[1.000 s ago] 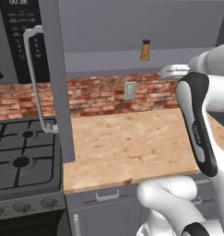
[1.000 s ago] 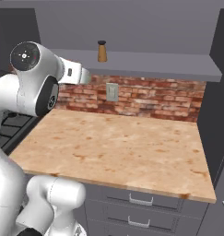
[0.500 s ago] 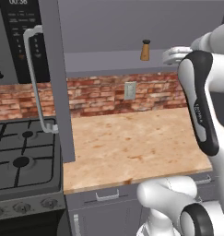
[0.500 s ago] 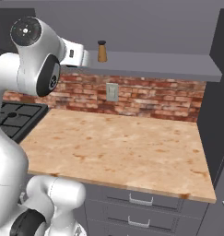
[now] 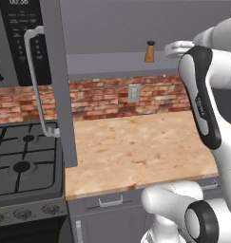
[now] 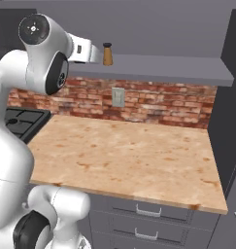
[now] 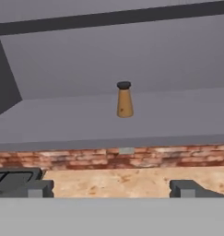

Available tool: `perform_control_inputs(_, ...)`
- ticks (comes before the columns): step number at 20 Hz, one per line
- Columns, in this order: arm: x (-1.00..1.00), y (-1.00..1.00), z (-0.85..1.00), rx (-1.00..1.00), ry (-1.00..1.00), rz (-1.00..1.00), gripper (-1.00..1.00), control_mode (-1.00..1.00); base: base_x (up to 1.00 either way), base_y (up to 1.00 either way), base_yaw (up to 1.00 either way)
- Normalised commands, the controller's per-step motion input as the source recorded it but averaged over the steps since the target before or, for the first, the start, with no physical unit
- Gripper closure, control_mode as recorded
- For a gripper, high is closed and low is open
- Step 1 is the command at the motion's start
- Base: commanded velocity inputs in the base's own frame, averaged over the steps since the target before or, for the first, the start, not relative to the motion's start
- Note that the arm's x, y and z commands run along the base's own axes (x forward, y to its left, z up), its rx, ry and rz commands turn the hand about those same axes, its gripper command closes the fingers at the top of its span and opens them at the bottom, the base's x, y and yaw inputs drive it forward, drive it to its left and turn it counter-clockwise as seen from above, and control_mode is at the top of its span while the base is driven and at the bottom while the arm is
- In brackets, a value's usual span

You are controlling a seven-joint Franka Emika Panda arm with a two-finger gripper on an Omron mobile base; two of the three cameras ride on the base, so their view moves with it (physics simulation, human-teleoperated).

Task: Retrieve the shaker from the cabinet and place it next the steak on a plate on the dining table.

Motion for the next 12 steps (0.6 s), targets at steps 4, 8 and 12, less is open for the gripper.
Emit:
perform_control_inputs(4, 0.35, 0.0, 0.0, 0.0, -0.13, 0.0, -1.0, -1.0, 0.0, 0.0, 0.0)
perform_control_inputs(8, 0.37, -0.07, 0.0, 0.0, -0.08, 0.0, -1.0, -1.0, 0.0, 0.0, 0.0)
perform_control_inputs(12, 0.37, -0.07, 0.0, 0.0, -0.02, 0.0, -1.0, -1.0, 0.0, 0.0, 0.0)
